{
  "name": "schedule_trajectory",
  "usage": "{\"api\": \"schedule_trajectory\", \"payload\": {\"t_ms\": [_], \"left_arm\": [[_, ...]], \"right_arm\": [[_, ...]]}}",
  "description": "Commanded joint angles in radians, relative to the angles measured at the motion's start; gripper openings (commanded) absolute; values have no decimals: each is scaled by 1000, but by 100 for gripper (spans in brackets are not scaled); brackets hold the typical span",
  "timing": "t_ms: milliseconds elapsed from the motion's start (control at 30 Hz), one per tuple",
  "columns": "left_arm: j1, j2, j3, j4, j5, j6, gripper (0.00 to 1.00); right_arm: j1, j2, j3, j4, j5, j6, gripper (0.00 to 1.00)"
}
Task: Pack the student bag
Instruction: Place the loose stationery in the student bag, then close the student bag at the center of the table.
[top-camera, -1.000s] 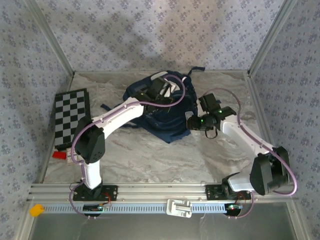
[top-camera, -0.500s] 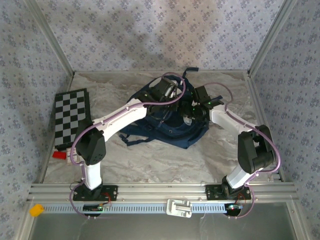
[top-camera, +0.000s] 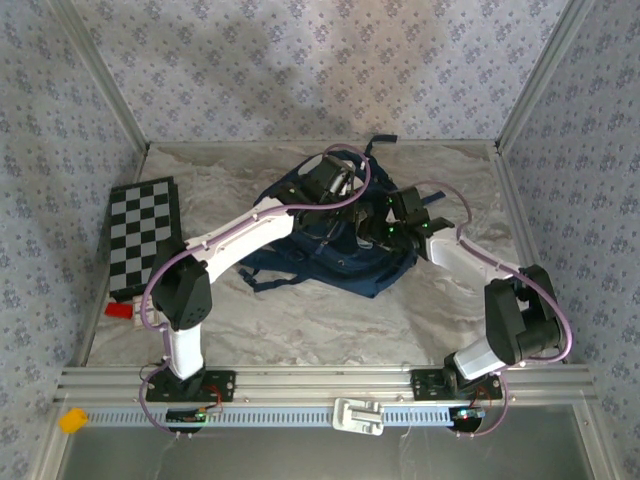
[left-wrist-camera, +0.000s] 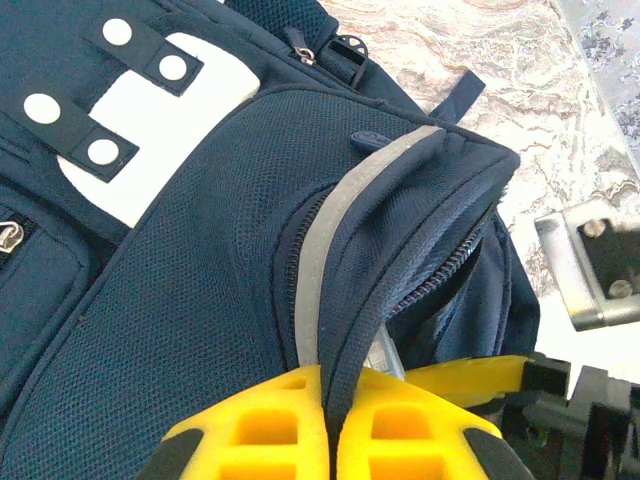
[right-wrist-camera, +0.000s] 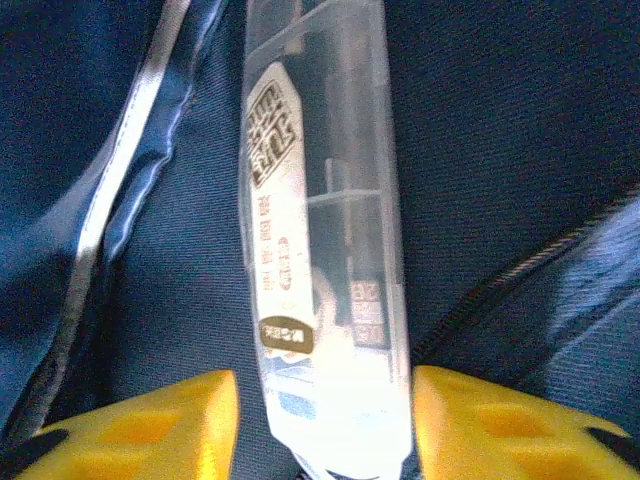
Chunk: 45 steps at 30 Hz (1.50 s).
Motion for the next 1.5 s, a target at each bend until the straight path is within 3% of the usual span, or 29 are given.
{"api": "schedule_trajectory", "payload": {"t_ms": [0, 100, 300, 400, 500, 633, 800, 900, 1000, 1233, 1467], "left_arm": [[0, -34, 6, 91, 22, -31, 0], [0, -31, 8, 86, 28, -40, 0], [2, -33, -14, 106, 14, -90, 0], [8, -33, -8, 91, 16, -87, 0], [11, -34, -17, 87, 27, -85, 0], [13, -27, -31, 71, 68, -98, 1], [20, -90, -124, 113, 192, -148, 27], [43, -192, -259, 184, 208, -188, 46], [102, -273, -393, 237, 229, -247, 58], [282, -354, -632, 362, 285, -360, 68], [330, -206, -600, 441, 377, -358, 68]], "right_arm": [[21, 7, -14, 119, -67, 55, 42], [20, 75, 32, 175, -91, 71, 35], [26, 162, 22, 433, -167, 115, 41], [18, 90, -74, 518, -156, 121, 42], [6, -32, -141, 465, -132, 74, 46], [-9, -168, -160, 202, -79, -38, 47], [-18, -316, -157, -72, 31, -118, 50], [-20, -351, -133, -178, 69, -159, 51], [-5, -348, -112, -225, 68, -160, 52], [157, -271, -91, -219, 176, -83, 55], [246, -127, -71, -106, 196, -56, 54]]}}
